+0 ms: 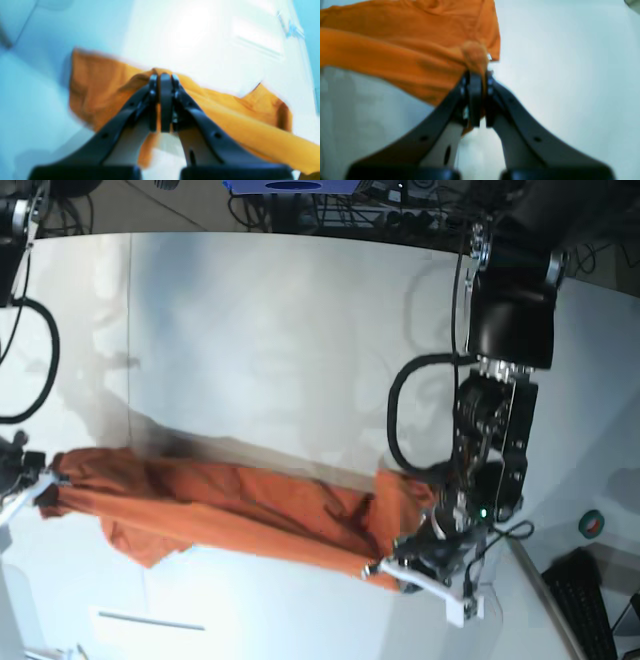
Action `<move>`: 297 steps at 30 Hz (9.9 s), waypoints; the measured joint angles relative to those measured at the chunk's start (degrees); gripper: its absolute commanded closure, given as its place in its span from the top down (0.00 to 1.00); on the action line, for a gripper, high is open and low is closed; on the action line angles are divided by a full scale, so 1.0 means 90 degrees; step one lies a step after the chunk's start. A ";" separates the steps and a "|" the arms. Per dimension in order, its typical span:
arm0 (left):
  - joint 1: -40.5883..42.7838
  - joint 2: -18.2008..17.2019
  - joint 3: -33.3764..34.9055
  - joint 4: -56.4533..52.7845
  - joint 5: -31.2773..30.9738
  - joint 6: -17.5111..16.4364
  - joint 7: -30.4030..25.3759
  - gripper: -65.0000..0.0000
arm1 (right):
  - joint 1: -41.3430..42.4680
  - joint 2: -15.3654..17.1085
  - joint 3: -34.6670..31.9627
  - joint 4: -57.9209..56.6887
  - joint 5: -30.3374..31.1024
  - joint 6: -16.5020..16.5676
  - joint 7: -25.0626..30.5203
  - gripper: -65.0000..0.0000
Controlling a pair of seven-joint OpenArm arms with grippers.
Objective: Layout the t-shirt on the table in an organized manner, then fold the t-shirt properly
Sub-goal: 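Lift the shirt with both grippers and lay it flat, then release and regrasp the shirt corner with the left gripper, then pull the shirt corner outward with the left gripper to smooth it, then grasp the shirt collar edge with both grippers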
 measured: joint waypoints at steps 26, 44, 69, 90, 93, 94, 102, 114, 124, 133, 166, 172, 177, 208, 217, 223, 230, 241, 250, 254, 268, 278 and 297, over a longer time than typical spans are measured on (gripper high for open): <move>0.2511 -0.0214 -0.0333 0.0916 0.0034 0.0032 -0.1231 0.00 | -0.1115 -0.0328 0.0017 -0.0321 -0.0034 0.0039 0.0804 0.00; 0.4090 -0.0364 -0.0474 0.1365 0.0362 -0.0027 -0.1168 0.00 | -0.2489 -0.0517 0.0010 -0.0899 0.0000 0.0022 0.1311 0.00; 0.4160 -0.0109 -0.2069 0.0566 0.0398 -0.0855 -0.1064 0.39 | -0.2480 -0.0495 0.0019 -0.0894 -0.0034 0.0017 0.1331 0.00; 0.3249 -0.0172 -0.1627 -0.0233 0.0425 -0.0967 -0.1127 0.63 | -0.2475 -0.0471 0.0029 -0.0894 -0.0039 0.0019 0.1331 0.00; 0.3048 -0.0138 -0.1406 -0.0663 0.0447 -0.0986 -0.1246 0.63 | -0.2477 -0.0469 0.0029 -0.0894 -0.0039 0.0019 0.1336 0.00; 0.2980 -0.0141 -0.1389 -0.0801 0.0427 -0.1022 -0.1326 0.62 | -0.2472 -0.0469 0.0029 -0.0894 -0.0034 0.0017 0.1333 0.00; 0.2958 -0.0155 -0.1445 -0.0753 0.0410 -0.1003 -0.1144 0.24 | -0.2477 -0.0471 0.0029 -0.0894 -0.0036 0.0019 0.1333 0.00; 0.3662 -0.0175 -0.2091 0.0053 0.0437 -0.0933 -0.1120 0.42 | -0.2375 -0.0471 0.0022 -0.0894 -0.0041 0.0017 0.1314 0.00; 0.3456 -0.0141 -0.2008 -0.0245 0.0413 -0.0976 -0.1110 0.36 | -0.2307 -0.0474 0.0022 -0.0891 -0.0041 0.0019 0.1302 0.00; 0.3614 -0.0138 -0.2001 0.0202 0.0386 -0.0986 -0.1129 0.45 | -0.2302 -0.0476 0.0022 -0.0891 -0.0039 0.0017 0.1290 0.00; 0.3366 -0.0153 -0.1537 -0.0374 0.0386 -0.1030 -0.1093 0.26 | -0.2686 -0.0920 0.0865 -0.0342 -0.0044 -0.0083 0.1307 0.38; 0.3381 -0.0158 -0.1547 -0.0352 0.0389 -0.1030 -0.1115 0.26 | -0.2822 -0.1290 0.0857 0.1064 -0.0046 -0.0029 0.1331 0.38; 0.3650 -0.0160 -0.1552 0.0199 0.0408 -0.1005 -0.1110 0.26 | -0.1775 -0.0775 -0.1039 -0.0277 0.0000 0.0032 0.1353 0.16; 0.3638 -0.0109 -0.1690 0.0226 0.0381 -0.1054 -0.1117 0.54 | -0.0646 -0.0867 -0.1532 -0.2939 0.0063 0.0032 0.2091 0.00; 0.3320 -0.0138 -0.1700 -0.0311 0.0403 -0.1030 -0.1122 0.31 | -0.0648 -0.0867 -0.1532 -0.2924 0.0063 0.0032 0.2072 0.00; 0.3344 -0.0141 -0.1683 -0.0338 0.0403 -0.1030 -0.1120 0.29 | -0.0651 -0.0867 -0.1532 -0.2924 0.0063 0.0032 0.2074 0.00; 0.3337 -0.0160 -0.1712 -0.0573 0.0386 -0.1054 -0.1236 0.05 | -0.0651 -0.0867 -0.1532 -0.2924 0.0063 0.0032 0.2074 0.00; 0.4410 0.0029 -0.2647 0.0831 0.0410 -0.0678 -0.1122 0.00 | -0.0663 -0.0867 -0.1532 -0.2917 0.0058 0.0032 0.2062 0.00; 0.4993 0.0177 -0.2739 0.0984 0.0408 -0.0223 -0.1088 0.00 | -0.0663 -0.0867 -0.1532 -0.2917 0.0083 0.0032 0.2064 0.00; 0.5350 0.0294 -0.2727 0.1416 0.0367 -0.0255 -0.1112 0.00 | -0.0663 -0.0867 -0.1532 -0.2917 0.0080 0.0032 0.2050 0.00; 0.5544 0.0641 -0.3728 0.1581 0.0406 -0.0257 -0.1095 0.00 | -0.0685 -0.0867 -0.1532 -0.2914 0.0104 0.0032 0.2076 0.00; 0.5877 0.0716 -0.4282 0.1880 0.0362 -0.0238 -0.1049 0.68 | -0.0814 -0.0867 -0.1545 -0.2628 -0.0019 0.0010 0.1984 0.00; 0.3283 0.0357 -0.2137 -0.0063 0.1928 -0.0294 -0.0340 0.00 | -0.1591 -0.0646 -0.1503 -0.1790 0.0036 -0.0032 0.1630 0.00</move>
